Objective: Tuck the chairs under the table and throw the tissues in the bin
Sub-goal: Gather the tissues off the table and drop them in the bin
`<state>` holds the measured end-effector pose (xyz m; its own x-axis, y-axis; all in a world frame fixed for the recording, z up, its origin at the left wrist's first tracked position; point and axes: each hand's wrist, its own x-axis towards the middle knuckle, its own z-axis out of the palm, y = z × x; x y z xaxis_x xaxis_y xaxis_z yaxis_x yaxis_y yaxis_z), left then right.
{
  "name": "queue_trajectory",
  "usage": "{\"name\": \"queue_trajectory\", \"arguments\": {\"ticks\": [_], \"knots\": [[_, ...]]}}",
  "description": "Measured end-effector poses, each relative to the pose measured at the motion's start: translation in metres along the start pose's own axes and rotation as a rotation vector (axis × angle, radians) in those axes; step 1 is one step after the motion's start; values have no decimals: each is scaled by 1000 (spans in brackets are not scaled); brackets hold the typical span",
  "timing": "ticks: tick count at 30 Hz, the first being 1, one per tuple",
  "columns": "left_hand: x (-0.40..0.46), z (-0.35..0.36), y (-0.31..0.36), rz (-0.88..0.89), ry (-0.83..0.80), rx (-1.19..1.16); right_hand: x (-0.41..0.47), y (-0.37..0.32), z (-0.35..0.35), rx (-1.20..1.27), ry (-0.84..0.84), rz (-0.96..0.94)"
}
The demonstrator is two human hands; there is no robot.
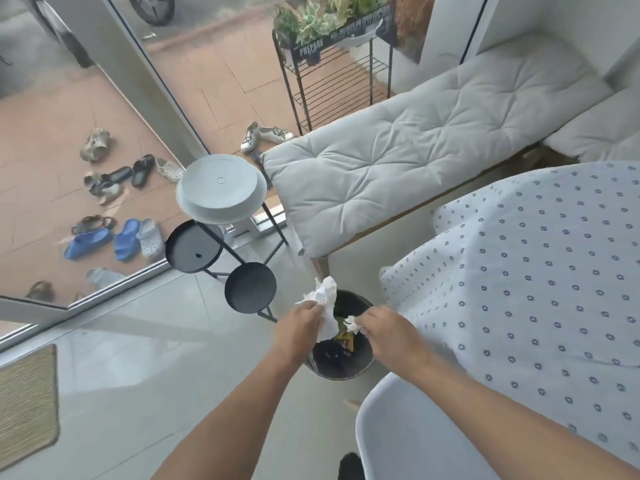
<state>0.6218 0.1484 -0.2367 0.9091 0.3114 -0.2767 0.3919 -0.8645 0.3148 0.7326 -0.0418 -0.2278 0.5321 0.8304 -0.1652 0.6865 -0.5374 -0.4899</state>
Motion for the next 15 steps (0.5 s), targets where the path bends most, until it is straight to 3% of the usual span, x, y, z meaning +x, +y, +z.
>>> {"name": "queue_trajectory", "arguments": {"ticks": [7, 15], "knots": [[28, 136, -63, -2, -121, -30, 44, 38, 130, -125, -222, 31], [79, 268, -96, -68, -272, -103, 89, 105, 229, -197, -371, 79]]}}
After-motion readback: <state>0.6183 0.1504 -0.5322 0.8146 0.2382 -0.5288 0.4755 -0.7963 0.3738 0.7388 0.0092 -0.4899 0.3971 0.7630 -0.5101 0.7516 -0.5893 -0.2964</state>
